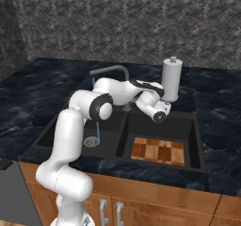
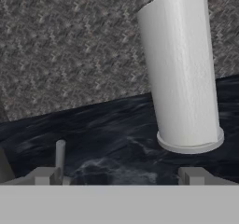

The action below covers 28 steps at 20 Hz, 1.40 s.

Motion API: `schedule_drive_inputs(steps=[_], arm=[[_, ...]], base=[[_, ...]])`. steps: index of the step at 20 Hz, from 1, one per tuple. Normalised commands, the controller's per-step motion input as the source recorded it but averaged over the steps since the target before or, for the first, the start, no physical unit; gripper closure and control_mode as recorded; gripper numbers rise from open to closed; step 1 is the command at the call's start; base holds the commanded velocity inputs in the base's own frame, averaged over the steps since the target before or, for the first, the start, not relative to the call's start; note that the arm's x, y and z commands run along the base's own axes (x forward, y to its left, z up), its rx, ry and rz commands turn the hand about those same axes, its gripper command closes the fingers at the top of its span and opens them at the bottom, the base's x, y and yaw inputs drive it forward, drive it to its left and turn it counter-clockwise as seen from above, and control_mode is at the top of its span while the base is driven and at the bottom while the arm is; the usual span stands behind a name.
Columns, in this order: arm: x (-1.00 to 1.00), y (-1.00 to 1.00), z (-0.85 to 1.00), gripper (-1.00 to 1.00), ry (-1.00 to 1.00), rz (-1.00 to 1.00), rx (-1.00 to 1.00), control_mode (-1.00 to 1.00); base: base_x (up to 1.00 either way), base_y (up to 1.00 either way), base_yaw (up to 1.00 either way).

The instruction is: Turn on the sink faucet with hot water and rinse the cutting board for ten seconds, then turn off the faucet. Push the cutting board to reach the water if necessary.

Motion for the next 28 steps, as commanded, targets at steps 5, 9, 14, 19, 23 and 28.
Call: schedule_drive_inputs(steps=[5,9,14,19,23,28], arm=[[0.11,-0.17,-0.02,-1.00,0.00,0.00,0.00,-1.00],[0.18,-0.04,0.00,-1.00,0.00,0.00,0.00,-1.00],[0.07,0.00,0.00,-1.00,0.00,0.00,0.00,-1.00],[0.14,0.00,0.00,-1.00,0.00,0.00,0.00,-1.00],[0.14,0.00,0.00,-1.00,0.00,0.00,0.00,-1.00],[0.03,0.00,0.00,-1.00,0.00,0.00,0.00,-1.00]], base=[[0.00,0.00,0.00],[0.00,0.00,0.00],[0.00,0.00,0.00],[0.00,0.00,0.00],[0.00,0.00,0.00],[0.00,0.00,0.00]])
